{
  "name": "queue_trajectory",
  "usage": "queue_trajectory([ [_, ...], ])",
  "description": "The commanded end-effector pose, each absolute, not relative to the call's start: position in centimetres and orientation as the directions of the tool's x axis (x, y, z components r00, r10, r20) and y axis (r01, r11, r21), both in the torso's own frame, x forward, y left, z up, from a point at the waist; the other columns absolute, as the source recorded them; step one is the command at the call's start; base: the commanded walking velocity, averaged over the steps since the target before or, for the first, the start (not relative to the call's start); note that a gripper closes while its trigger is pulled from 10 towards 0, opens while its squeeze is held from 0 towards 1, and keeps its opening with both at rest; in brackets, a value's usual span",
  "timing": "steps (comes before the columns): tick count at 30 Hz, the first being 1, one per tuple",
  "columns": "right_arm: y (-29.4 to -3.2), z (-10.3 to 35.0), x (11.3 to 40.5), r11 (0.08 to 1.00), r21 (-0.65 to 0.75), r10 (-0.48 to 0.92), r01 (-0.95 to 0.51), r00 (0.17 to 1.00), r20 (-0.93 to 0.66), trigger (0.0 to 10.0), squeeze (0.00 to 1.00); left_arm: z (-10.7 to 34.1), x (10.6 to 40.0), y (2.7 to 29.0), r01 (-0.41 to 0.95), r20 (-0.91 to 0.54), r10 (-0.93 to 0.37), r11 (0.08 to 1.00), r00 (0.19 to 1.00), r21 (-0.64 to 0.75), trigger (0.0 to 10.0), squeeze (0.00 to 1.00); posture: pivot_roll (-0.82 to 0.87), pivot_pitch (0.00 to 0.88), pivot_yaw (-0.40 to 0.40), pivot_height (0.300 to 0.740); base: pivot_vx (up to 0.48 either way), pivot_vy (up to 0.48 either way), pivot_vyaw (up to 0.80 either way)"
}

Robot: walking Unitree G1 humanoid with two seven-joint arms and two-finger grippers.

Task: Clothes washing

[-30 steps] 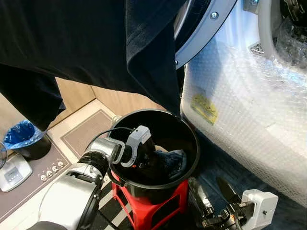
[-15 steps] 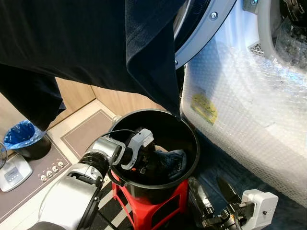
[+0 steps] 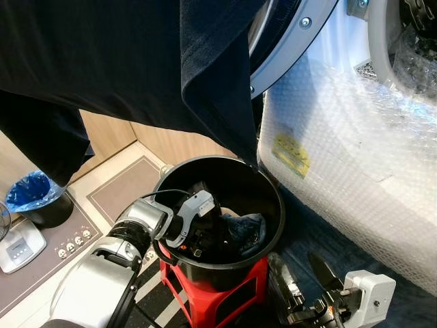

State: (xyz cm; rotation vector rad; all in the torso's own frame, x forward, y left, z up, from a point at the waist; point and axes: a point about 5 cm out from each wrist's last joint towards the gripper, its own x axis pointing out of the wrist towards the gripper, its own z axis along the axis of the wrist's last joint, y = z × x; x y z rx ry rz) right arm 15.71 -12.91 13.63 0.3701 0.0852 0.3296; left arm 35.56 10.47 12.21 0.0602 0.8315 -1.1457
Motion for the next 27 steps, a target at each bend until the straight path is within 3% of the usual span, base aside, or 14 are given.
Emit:
queue_trajectory([
  [1,-12.9,13.0,15.5,0.882,0.376,0.327,-0.285,0.944,-0.052,10.0,0.0,11.8,35.4,11.0,0.822,-0.631,-0.762,0.449,0.148,-0.349,0.0,0.0,-0.23,0.257,0.072,0.74,0.0,0.0,0.0],
  [16,-12.8,12.9,15.8,0.88,0.377,0.331,-0.29,0.943,-0.046,10.0,0.0,12.1,35.7,11.5,0.839,-0.655,-0.732,0.466,0.186,-0.282,0.0,0.0,-0.22,0.245,0.069,0.74,0.0,0.0,0.0],
  [20,-12.8,12.8,16.1,0.879,0.376,0.333,-0.294,0.942,-0.042,10.0,0.0,12.6,36.4,12.2,0.834,-0.666,-0.689,0.521,0.286,-0.181,0.0,0.0,-0.22,0.236,0.069,0.74,0.0,0.0,0.0],
  [24,-12.8,12.7,16.4,0.879,0.374,0.331,-0.295,0.943,-0.035,10.0,0.0,14.3,37.9,12.8,0.788,-0.637,-0.59,0.615,0.496,0.044,0.2,0.0,-0.21,0.22,0.073,0.74,0.0,0.0,0.0],
  [25,-12.8,12.7,16.6,0.879,0.375,0.331,-0.295,0.943,-0.033,10.0,0.0,14.6,38.2,13.0,0.773,-0.622,-0.569,0.628,0.537,0.093,3.1,0.0,-0.21,0.215,0.073,0.74,0.0,0.0,0.0],
  [26,-12.8,12.7,16.6,0.879,0.375,0.331,-0.296,0.943,-0.031,10.0,0.0,14.8,38.3,13.1,0.765,-0.613,-0.559,0.632,0.559,0.122,3.1,0.0,-0.21,0.215,0.073,0.74,0.0,0.0,0.0],
  [27,-12.8,12.7,16.8,0.878,0.374,0.332,-0.299,0.943,-0.025,10.0,0.0,15.1,38.3,12.9,0.758,-0.578,-0.566,0.635,0.588,0.15,6.5,0.0,-0.21,0.207,0.074,0.74,0.0,0.0,0.0],
])
